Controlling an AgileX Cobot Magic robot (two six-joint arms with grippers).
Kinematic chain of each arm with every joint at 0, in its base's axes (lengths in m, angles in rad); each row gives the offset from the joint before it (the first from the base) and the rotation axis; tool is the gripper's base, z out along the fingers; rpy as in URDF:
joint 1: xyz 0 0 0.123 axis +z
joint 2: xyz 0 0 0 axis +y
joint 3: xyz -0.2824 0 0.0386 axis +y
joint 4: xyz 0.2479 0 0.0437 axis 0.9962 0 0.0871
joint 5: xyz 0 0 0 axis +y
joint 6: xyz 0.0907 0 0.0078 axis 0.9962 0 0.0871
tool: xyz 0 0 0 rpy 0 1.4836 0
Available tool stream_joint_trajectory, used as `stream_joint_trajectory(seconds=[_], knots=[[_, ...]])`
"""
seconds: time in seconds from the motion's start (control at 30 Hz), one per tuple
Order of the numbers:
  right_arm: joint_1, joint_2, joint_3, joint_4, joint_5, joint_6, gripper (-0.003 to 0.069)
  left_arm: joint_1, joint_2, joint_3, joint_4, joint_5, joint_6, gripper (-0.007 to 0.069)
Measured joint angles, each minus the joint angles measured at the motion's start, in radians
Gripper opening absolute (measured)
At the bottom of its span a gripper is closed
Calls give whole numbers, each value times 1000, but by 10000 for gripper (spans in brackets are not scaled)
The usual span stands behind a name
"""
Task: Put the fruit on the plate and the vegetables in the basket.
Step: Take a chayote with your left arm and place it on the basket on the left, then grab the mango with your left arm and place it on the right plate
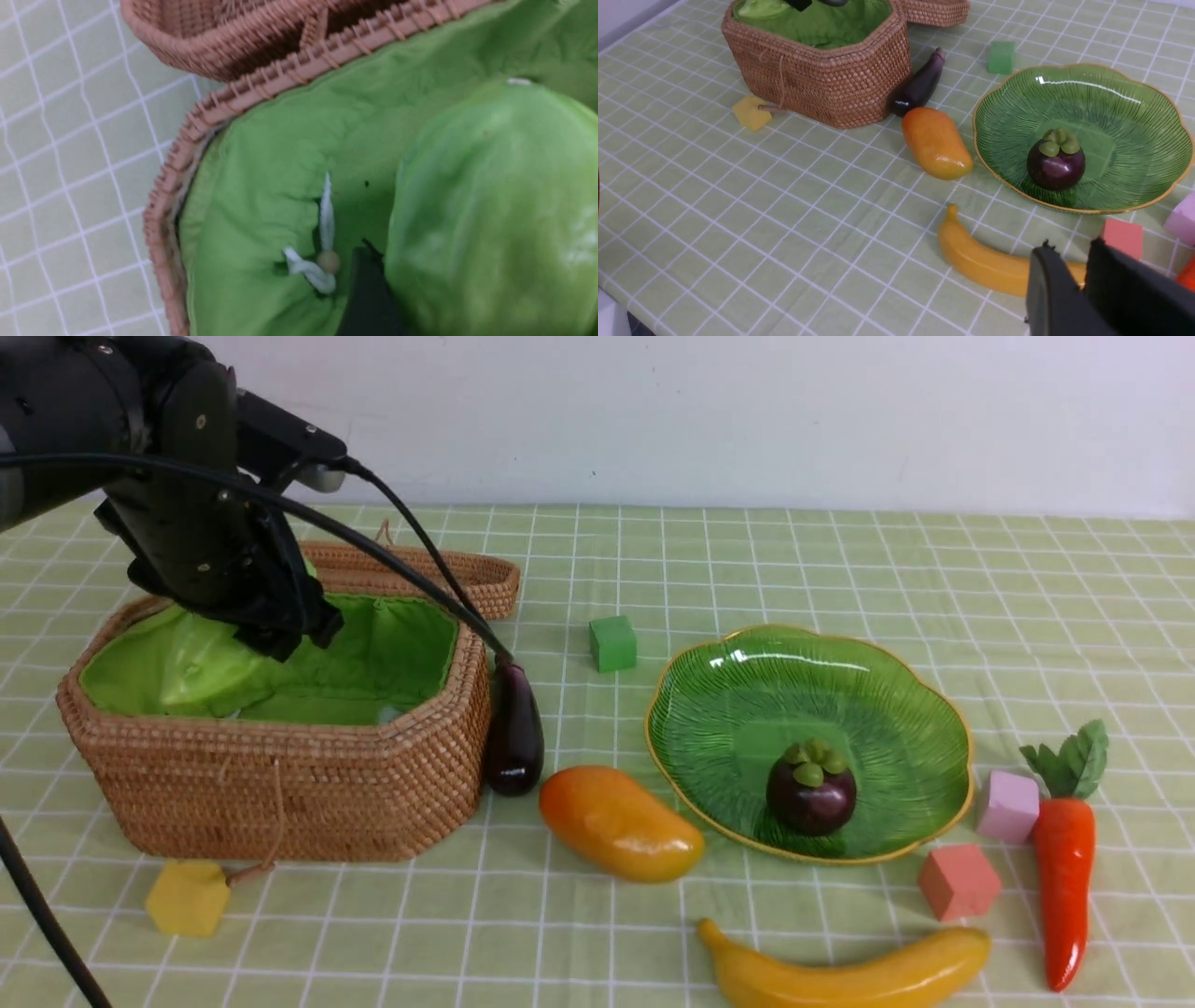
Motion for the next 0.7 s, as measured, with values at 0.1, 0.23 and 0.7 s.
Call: stream_joint_trajectory(seconds=[0.1, 0.23, 0.7], knots=[[0, 0, 0, 0, 1, -16, 123, 0, 2, 0, 5, -6, 1, 465], [0, 0, 0, 0, 2, -21, 123, 0, 9, 0, 6, 1, 1, 561], [0, 0, 0, 0, 2, -48, 127, -58, -96, 0, -97, 33, 6, 491]])
